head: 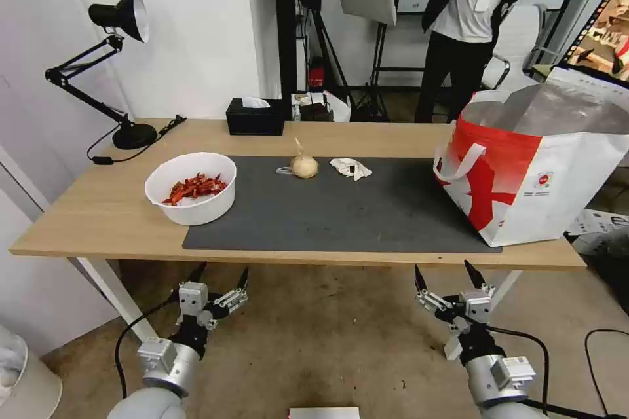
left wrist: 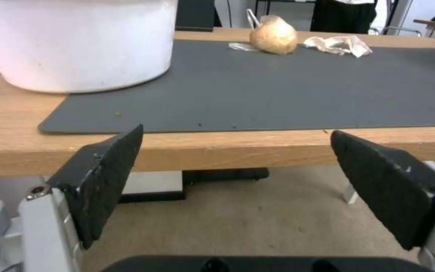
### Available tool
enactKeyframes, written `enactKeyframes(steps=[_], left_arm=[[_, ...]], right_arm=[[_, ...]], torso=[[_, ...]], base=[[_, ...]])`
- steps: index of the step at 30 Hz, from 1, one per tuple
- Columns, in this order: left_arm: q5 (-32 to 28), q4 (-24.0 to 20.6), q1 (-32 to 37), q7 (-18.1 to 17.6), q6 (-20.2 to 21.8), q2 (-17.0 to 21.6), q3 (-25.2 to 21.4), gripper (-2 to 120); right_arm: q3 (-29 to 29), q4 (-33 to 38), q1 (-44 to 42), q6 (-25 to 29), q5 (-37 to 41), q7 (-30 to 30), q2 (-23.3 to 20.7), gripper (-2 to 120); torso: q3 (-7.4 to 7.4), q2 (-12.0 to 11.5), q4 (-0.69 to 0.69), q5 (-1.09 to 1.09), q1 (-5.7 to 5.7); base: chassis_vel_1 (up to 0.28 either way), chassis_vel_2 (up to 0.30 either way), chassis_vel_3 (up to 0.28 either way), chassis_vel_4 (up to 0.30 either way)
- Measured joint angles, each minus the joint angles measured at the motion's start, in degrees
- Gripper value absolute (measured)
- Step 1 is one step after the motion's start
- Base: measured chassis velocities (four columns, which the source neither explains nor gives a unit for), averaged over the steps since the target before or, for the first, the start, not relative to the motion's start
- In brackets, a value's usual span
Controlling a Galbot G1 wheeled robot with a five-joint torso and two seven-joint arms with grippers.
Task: Pick up the trash from the table and place it into the takeout bag.
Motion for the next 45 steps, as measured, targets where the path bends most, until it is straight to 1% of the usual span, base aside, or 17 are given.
enactKeyframes(steps=[9,13,16,17,20,21,24,26,29,30,31,33,34,36,38,41,45], left_arm=[[-0.1,0.4,-0.7,0.1,0.1,0.3,0.1,100],[-0.5,0.5,-1.1,0.1,0.2,0.9,0.3,100],[-0.8,0.5,-1.1,0.1,0.2,1.3,0.3,100],[-0.8,0.5,-1.1,0.1,0.2,1.3,0.3,100],[-1.0,0.5,-0.8,0.1,0.2,1.4,-0.1,100],[-1.0,0.5,-0.8,0.1,0.2,1.4,-0.1,100],[-1.0,0.5,-0.6,0.1,0.3,1.3,-0.1,100],[-1.0,0.5,-0.6,0.1,0.3,1.3,-0.1,100],[-1.0,0.9,-0.6,0.1,0.4,1.0,0.0,100],[-1.0,0.9,-0.6,0.1,0.4,1.0,0.0,100],[-0.9,1.0,-0.6,0.1,0.4,0.9,0.1,100],[-0.9,1.2,-0.5,0.1,0.4,0.9,0.1,100],[-0.9,1.2,-0.5,0.1,0.4,0.9,0.1,100],[-0.9,1.3,-0.4,0.1,0.4,0.8,0.0,100],[-0.9,1.3,-0.4,0.1,0.4,0.8,-0.1,100],[-1.1,1.6,-0.2,0.1,0.4,0.8,-0.3,100],[-1.8,1.6,-0.1,0.2,0.5,1.4,-0.8,100]], right_arm=[[-2.8,-0.9,5.0,-0.2,4.9,-1.8,-1.5,100],[-5.3,-2.2,12.6,-1.1,10.9,-4.0,-4.7,100],[-8.0,-4.2,21.1,-2.6,17.8,-5.5,-9.5,100],[-8.0,-4.2,21.1,-2.6,17.8,-5.5,-9.5,100],[-12.4,-8.3,30.5,-4.6,23.5,-5.7,-14.5,100],[-12.4,-8.3,30.5,-4.6,23.5,-5.7,-14.5,100],[-17.6,-13.9,41.7,-6.7,28.1,-4.7,-17.4,100],[-19.4,-15.7,44.9,-7.4,29.2,-4.1,-17.6,100],[-25.4,-21.7,53.7,-10.6,30.9,-1.8,-16.6,100],[-25.4,-21.7,53.7,-10.6,30.9,-1.8,-16.6,100],[-27.6,-24.2,57.0,-12.3,31.0,-0.9,-15.7,100],[-32.0,-29.1,63.4,-15.7,30.9,0.8,-13.6,100],[-32.0,-29.1,63.4,-15.7,30.9,0.8,-13.6,100],[-35.9,-34.3,69.3,-18.0,30.8,2.0,-10.9,100],[-37.0,-36.2,71.2,-18.6,30.8,2.4,-9.9,100],[-40.9,-44.9,78.5,-21.9,31.1,3.5,-5.3,100],[-43.1,-51.2,83.7,-25.8,32.2,3.6,-2.0,100]], torso=[[0.00,0.0,-0.01,0.00,0.00],[0.01,0.0,0.00,0.00,0.01],[0.01,0.0,0.01,0.01,0.01],[0.01,0.0,0.01,0.01,0.01],[0.02,0.0,0.00,0.01,0.01],[0.02,0.0,0.00,0.01,0.01],[0.01,0.0,0.01,-0.01,0.02],[0.02,0.0,0.00,0.01,0.02],[0.01,0.0,0.00,-0.01,0.02],[0.01,0.0,0.00,-0.01,0.02],[0.01,0.0,-0.01,0.04,0.02],[0.01,0.0,0.00,-0.02,0.02],[0.01,0.0,0.00,-0.02,0.02],[0.02,0.0,0.01,0.01,0.02],[0.01,0.0,0.02,0.00,0.02],[0.01,0.0,0.02,-0.01,0.02],[0.01,0.0,0.01,0.00,0.01]], base=[[0.000,0.000,0.000,0.000],[0.000,0.000,0.000,0.000],[0.000,0.000,0.000,0.000],[0.000,0.000,0.000,0.000],[0.000,0.000,0.000,0.000],[0.000,0.000,0.000,0.000],[0.000,0.000,0.000,0.000],[0.000,0.000,0.000,0.000],[0.000,0.000,0.000,0.000],[0.000,0.000,0.000,0.000],[0.000,0.000,0.000,0.000],[0.000,0.000,0.000,0.000],[0.000,0.000,0.000,0.000],[0.000,0.000,0.000,0.000],[0.000,0.000,0.000,0.000],[0.000,0.000,0.000,0.000],[0.000,0.000,0.000,0.000]])
